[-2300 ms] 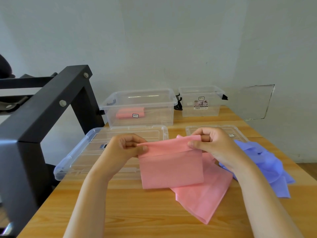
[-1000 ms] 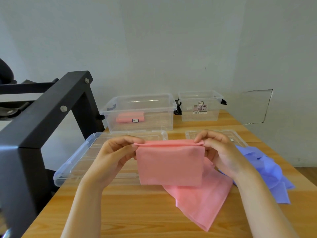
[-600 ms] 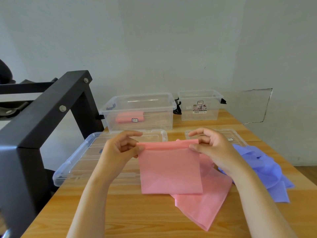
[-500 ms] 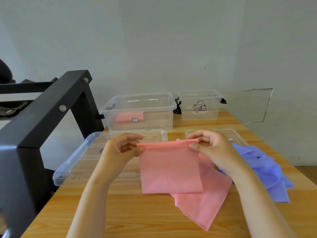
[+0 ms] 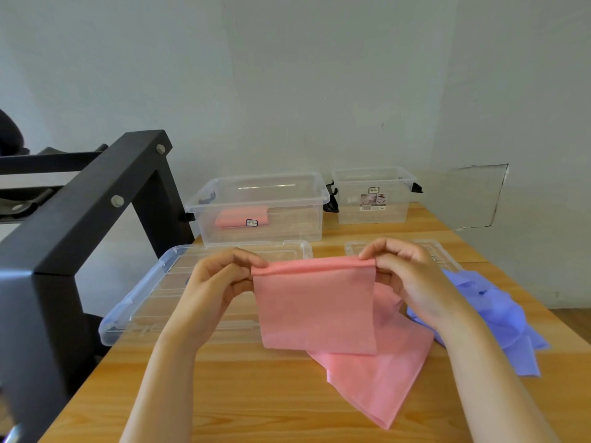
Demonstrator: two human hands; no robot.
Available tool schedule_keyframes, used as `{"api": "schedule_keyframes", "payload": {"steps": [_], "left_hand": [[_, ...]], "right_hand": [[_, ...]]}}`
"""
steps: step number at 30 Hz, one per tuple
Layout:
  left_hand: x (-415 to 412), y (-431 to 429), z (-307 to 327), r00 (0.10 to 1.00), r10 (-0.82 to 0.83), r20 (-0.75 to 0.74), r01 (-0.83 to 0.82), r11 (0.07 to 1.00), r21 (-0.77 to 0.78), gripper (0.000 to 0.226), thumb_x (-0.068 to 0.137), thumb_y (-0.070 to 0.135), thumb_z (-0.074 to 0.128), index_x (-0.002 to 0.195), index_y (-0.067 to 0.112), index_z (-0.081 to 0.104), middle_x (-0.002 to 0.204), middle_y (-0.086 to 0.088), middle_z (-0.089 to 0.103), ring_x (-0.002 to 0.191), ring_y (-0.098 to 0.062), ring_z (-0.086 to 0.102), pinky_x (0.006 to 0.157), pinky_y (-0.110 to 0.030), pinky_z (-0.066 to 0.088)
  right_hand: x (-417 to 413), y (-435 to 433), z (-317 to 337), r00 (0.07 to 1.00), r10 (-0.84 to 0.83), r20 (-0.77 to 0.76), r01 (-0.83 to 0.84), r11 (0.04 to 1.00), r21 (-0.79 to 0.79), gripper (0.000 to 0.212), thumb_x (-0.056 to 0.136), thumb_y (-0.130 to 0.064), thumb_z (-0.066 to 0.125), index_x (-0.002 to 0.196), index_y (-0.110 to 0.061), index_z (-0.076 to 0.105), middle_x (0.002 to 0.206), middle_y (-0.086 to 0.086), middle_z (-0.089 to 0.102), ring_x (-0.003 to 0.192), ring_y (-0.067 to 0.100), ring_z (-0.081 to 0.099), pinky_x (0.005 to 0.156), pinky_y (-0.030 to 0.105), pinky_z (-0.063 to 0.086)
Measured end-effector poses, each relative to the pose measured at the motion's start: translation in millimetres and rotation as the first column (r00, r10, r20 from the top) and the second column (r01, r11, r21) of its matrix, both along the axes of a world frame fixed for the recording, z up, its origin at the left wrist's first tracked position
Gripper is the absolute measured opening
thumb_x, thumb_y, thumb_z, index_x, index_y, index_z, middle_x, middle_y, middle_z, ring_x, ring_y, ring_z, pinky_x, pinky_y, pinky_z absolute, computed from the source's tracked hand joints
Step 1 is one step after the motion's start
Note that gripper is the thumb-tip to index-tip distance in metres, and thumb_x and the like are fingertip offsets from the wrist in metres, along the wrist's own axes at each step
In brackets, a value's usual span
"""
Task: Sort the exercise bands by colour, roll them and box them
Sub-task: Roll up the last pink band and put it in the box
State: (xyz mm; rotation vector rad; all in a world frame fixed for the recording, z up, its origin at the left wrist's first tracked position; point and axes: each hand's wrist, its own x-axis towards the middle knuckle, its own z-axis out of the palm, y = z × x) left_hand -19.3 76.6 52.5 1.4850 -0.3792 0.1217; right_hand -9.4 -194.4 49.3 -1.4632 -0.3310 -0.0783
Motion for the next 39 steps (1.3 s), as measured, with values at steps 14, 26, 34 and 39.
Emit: {"api": "schedule_keyframes", "payload": {"steps": [14,26,34,39], "left_hand": [[4.0,-6.3,-2.6,0.978,0.188,0.091,-0.206,0.942,0.266,0.011,0.088,-0.007,0.061,0.087,0.004,0.064,0.073,0.002,0.071,0.07,-0.01,0.066,0.068,-0.02,0.054],[-2.6,-4.6,2.1,0.998,0.059,0.021,-0.06,0.997,0.045,0.042,0.093,-0.013,0.039,0.076,0.003,0.074,0.078,-0.009,0.071,0.072,-0.018,0.065,0.064,-0.025,0.055],[0.8,-7.9,0.1,0.972,0.221,0.081,-0.234,0.937,0.258,0.018,0.084,-0.006,0.066,0.094,0.009,0.069,0.076,0.006,0.072,0.072,-0.008,0.068,0.068,-0.017,0.054],[-1.0,-8.7,-1.5,0.991,0.13,0.015,-0.131,0.974,0.183,0.01,0.095,0.003,0.054,0.094,0.007,0.062,0.072,-0.013,0.067,0.068,-0.021,0.065,0.067,-0.027,0.057]], "right_hand": [[5.1,4.7,-6.8,0.987,-0.12,0.107,0.144,0.957,-0.252,0.018,0.087,0.001,0.065,0.084,-0.017,0.066,0.075,-0.006,0.068,0.073,0.006,0.063,0.073,0.019,0.048],[-0.2,-4.0,0.1,1.0,-0.003,-0.019,0.002,1.0,-0.013,0.034,0.095,0.004,0.041,0.075,-0.007,0.065,0.07,0.002,0.066,0.066,0.012,0.063,0.059,0.017,0.05],[3.1,0.8,-3.8,0.994,-0.075,0.085,0.09,0.975,-0.201,0.025,0.079,0.004,0.073,0.087,-0.02,0.069,0.083,-0.003,0.072,0.079,0.01,0.065,0.075,0.019,0.049],[-2.1,3.1,0.2,0.99,-0.055,0.126,0.08,0.976,-0.201,0.018,0.088,0.001,0.063,0.081,-0.016,0.066,0.071,0.004,0.066,0.067,0.011,0.061,0.064,0.019,0.051]]}}
